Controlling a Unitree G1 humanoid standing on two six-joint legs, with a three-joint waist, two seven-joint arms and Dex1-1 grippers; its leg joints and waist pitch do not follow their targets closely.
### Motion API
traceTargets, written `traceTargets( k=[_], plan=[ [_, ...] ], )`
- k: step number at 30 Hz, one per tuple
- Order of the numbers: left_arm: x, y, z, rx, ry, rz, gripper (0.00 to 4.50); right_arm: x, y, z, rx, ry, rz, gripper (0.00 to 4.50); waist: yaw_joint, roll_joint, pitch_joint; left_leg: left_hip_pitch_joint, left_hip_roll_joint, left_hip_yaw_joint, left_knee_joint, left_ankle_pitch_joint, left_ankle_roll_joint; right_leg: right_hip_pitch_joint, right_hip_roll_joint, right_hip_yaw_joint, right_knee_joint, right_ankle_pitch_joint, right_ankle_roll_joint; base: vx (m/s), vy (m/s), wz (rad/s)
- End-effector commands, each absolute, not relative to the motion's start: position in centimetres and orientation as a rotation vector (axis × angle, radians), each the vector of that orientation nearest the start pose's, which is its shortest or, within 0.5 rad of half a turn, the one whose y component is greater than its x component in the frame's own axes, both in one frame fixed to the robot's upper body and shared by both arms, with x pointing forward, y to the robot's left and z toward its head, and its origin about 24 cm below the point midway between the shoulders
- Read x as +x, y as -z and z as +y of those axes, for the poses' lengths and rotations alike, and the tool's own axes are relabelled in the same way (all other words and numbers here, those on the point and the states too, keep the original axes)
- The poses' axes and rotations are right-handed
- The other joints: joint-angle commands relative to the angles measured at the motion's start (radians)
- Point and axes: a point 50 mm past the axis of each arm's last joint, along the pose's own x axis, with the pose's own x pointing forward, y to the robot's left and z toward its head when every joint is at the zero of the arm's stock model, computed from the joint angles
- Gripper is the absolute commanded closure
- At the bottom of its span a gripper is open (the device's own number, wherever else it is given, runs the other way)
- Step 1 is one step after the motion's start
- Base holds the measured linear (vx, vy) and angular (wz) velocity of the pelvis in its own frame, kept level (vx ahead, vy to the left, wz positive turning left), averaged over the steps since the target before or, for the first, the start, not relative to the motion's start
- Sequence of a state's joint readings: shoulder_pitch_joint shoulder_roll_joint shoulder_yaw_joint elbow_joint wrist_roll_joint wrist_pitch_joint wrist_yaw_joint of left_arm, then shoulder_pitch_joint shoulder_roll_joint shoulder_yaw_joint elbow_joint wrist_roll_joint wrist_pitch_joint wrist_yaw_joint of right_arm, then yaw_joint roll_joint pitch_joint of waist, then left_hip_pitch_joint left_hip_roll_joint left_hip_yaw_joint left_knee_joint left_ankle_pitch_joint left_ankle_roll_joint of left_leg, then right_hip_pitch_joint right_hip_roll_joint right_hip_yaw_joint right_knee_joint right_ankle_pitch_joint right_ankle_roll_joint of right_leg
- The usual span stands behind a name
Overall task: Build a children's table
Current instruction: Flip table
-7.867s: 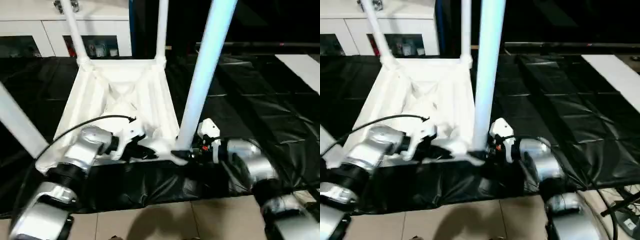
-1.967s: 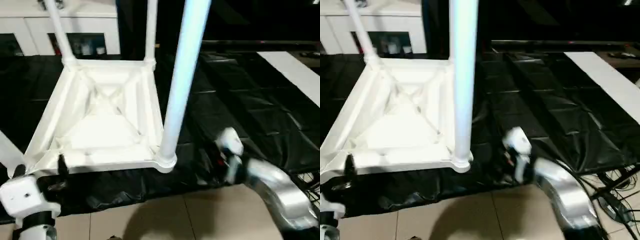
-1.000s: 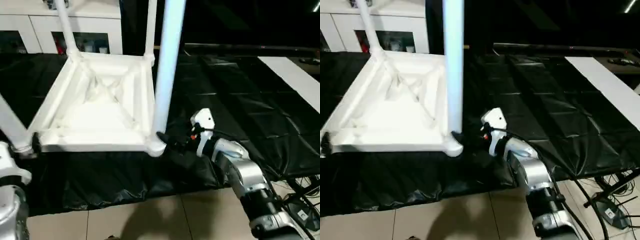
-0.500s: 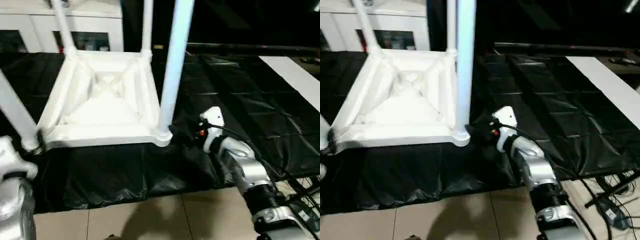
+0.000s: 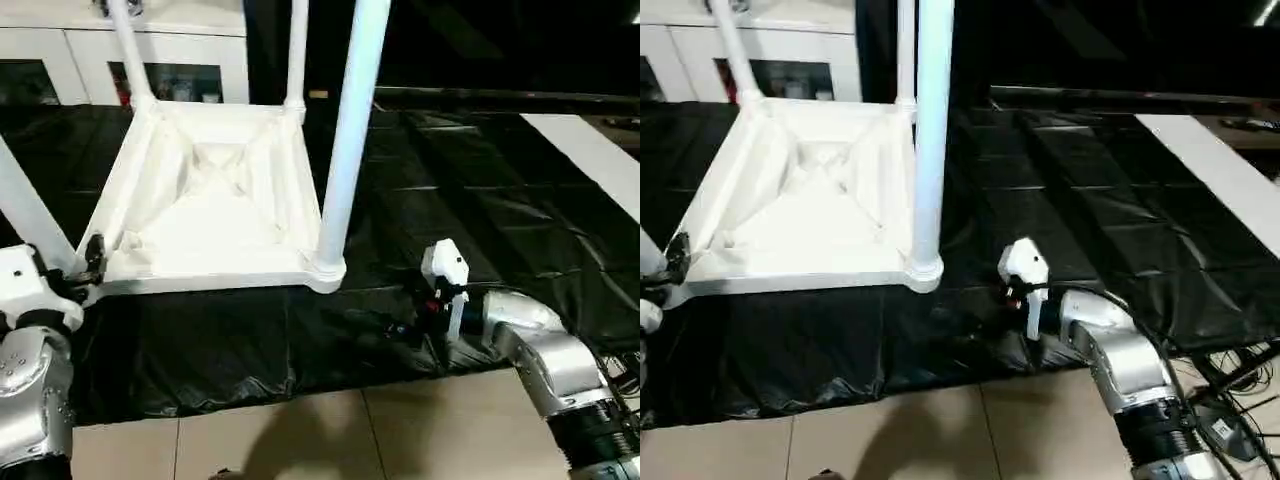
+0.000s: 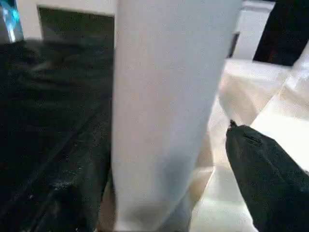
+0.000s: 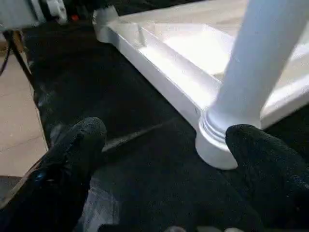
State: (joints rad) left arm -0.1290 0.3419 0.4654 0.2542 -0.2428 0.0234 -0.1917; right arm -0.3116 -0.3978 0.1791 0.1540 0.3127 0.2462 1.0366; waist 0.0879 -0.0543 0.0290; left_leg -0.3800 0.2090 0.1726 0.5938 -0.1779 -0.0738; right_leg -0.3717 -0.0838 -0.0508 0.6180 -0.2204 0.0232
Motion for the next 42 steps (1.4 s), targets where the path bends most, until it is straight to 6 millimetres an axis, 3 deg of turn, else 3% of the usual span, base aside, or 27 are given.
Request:
traceTargets(
  k=[1, 3, 5, 8, 12, 19, 23, 29, 30, 31, 33, 37, 39, 42],
  plan=[
    [25.6, -5.7, 31.4, -0.012, -0.268, 0.046, 0.84, 27.9, -7.3, -12.9, -0.046, -1.222, 0.199, 0.00, 0.001, 0.019, -0.043, 0.026, 0.026, -0.008, -0.085, -0.283, -0.022, 0.018, -0.044, 0.035, -0.070, -0.108, -0.167, 0.000, 0.000, 0.00],
    [25.7, -5.4, 31.4, -0.016, -0.268, 0.066, 0.84, 28.2, -7.1, -11.7, -0.036, -1.205, 0.207, 0.00, 0.000, 0.014, -0.044, 0.024, 0.026, -0.008, -0.085, -0.271, -0.020, 0.019, -0.044, 0.035, -0.068, -0.086, -0.172, 0.000, 0.000, 0.00],
    [25.7, -5.2, 31.4, -0.017, -0.279, 0.084, 1.20, 28.6, -6.5, -10.6, -0.035, -1.170, 0.215, 0.00, -0.001, 0.018, -0.045, 0.026, 0.025, -0.008, -0.084, -0.250, -0.024, 0.016, -0.043, 0.034, -0.063, -0.060, -0.182, 0.000, 0.000, 0.00],
    [25.9, -5.1, 31.6, -0.028, -0.275, 0.089, 1.38, 28.6, -6.2, -9.1, -0.009, -1.199, 0.208, 0.00, 0.002, 0.021, -0.045, 0.029, 0.024, -0.005, -0.084, -0.257, -0.031, 0.012, -0.042, 0.035, -0.062, -0.054, -0.185, 0.000, 0.000, 0.00],
    [26.5, -5.5, 31.4, -0.031, -0.253, 0.071, 1.65, 28.3, -5.8, -6.9, 0.036, -1.279, 0.212, 0.00, 0.004, 0.022, -0.046, 0.028, 0.026, -0.009, -0.088, -0.268, -0.041, 0.016, -0.044, 0.034, -0.060, -0.034, -0.180, 0.000, 0.000, 0.00],
    [27.1, -5.7, 30.8, -0.044, -0.208, 0.078, 1.96, 28.4, -5.6, -5.9, 0.048, -1.305, 0.226, 0.00, 0.011, 0.027, -0.043, 0.030, 0.027, -0.010, -0.092, -0.296, -0.053, 0.013, -0.047, 0.037, -0.063, -0.074, -0.168, 0.000, 0.000, 0.00],
    [27.2, -5.6, 29.9, -0.096, -0.181, 0.088, 2.07, 28.4, -5.7, -5.7, 0.058, -1.317, 0.220, 0.00, 0.013, 0.027, -0.046, 0.028, 0.026, -0.009, -0.090, -0.270, -0.056, 0.016, -0.046, 0.036, -0.058, -0.025, -0.174, 0.000, 0.000, 0.00],
    [27.4, -5.5, 27.3, -0.287, -0.149, 0.088, 2.08, 28.4, -5.0, -5.4, 0.055, -1.275, 0.256, 0.00, 0.019, 0.021, -0.044, 0.026, 0.026, -0.005, -0.087, -0.241, -0.044, 0.018, -0.046, 0.037, -0.059, -0.012, -0.184, 0.000, 0.000, 0.00],
    [27.5, -5.8, 25.9, -0.366, -0.132, 0.079, 2.08, 28.5, -4.5, -5.4, 0.061, -1.231, 0.281, 0.00, 0.019, 0.018, -0.044, 0.025, 0.028, -0.004, -0.087, -0.233, -0.052, 0.019, -0.048, 0.037, -0.055, -0.013, -0.193, 0.000, 0.000, 0.00],
    [27.5, -5.8, 25.9, -0.366, -0.132, 0.079, 2.08, 28.5, -4.5, -5.4, 0.061, -1.231, 0.281, 0.00, 0.021, 0.019, -0.044, 0.024, 0.027, -0.003, -0.086, -0.223, -0.047, 0.019, -0.046, 0.036, -0.058, -0.014, -0.196, 0.000, 0.000, 0.00],
    [27.8, -6.5, 22.9, -0.495, -0.095, 0.071, 2.08, 29.0, -3.8, -5.5, 0.105, -1.124, 0.322, 0.00, 0.020, 0.017, -0.044, 0.022, 0.027, -0.001, -0.085, -0.213, -0.047, 0.019, -0.049, 0.038, -0.054, -0.011, -0.203, 0.000, 0.000, 0.00],
    [27.9, -7.1, 20.9, -0.537, -0.045, 0.069, 2.09, 29.7, -3.4, -5.7, 0.152, -1.036, 0.340, 0.00, 0.024, 0.013, -0.045, 0.017, 0.024, 0.000, -0.083, -0.186, -0.043, 0.021, -0.047, 0.038, -0.058, -0.021, -0.191, 0.000, 0.000, 0.00],
    [28.1, -7.5, 20.2, -0.529, -0.028, 0.067, 2.15, 30.2, -3.4, -5.8, 0.176, -0.992, 0.332, 0.00, 0.019, 0.010, -0.046, 0.016, 0.023, -0.001, -0.082, -0.170, -0.045, 0.024, -0.045, 0.037, -0.057, -0.004, -0.170, 0.000, 0.000, 0.00],
    [28.3, -7.9, 19.6, -0.534, -0.030, 0.067, 2.23, 31.2, -3.8, -5.9, 0.277, -0.921, 0.294, 0.00, 0.010, 0.006, -0.046, 0.015, 0.023, -0.001, -0.081, -0.146, -0.047, 0.026, -0.044, 0.036, -0.055, 0.040, -0.171, 0.000, 0.000, 0.00]
  ],
)
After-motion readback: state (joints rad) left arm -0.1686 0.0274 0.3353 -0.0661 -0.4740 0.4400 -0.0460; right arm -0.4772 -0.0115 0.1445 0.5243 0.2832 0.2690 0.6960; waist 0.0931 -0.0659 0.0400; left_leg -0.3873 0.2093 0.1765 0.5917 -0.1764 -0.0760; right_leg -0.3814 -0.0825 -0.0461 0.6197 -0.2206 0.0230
